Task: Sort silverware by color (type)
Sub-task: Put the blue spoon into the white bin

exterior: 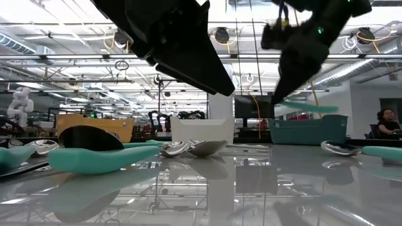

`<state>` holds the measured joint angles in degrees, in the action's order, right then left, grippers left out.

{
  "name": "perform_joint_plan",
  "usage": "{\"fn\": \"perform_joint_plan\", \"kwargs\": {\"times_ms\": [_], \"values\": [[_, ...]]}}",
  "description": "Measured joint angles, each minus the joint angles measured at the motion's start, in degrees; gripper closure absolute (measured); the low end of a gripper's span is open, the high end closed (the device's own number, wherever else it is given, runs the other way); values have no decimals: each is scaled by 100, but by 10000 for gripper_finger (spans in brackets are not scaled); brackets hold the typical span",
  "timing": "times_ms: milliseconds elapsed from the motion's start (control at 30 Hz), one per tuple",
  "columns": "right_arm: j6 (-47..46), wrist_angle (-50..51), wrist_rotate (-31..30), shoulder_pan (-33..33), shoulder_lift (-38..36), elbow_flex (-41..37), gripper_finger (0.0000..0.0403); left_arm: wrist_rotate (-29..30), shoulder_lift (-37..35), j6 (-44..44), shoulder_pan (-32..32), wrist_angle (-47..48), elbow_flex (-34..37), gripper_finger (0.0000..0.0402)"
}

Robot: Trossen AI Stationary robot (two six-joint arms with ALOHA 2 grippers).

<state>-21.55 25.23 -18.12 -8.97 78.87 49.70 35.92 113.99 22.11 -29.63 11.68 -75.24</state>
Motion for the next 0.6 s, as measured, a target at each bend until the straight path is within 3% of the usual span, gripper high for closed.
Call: {"fn": "perform_joint_plan", "kwargs": {"times_ms": [167,300,600], "values": [[753,66,-502,-35,-39,441,361,4,0,-104,64,-79,0,170],[1334,442,-1236,-163,-39,780,361,62,0,-307,136,76,0,170],[1777,1308,-3219,-741,-46,1197,360,1133,-568,-472,246,1403,4,170]]}}
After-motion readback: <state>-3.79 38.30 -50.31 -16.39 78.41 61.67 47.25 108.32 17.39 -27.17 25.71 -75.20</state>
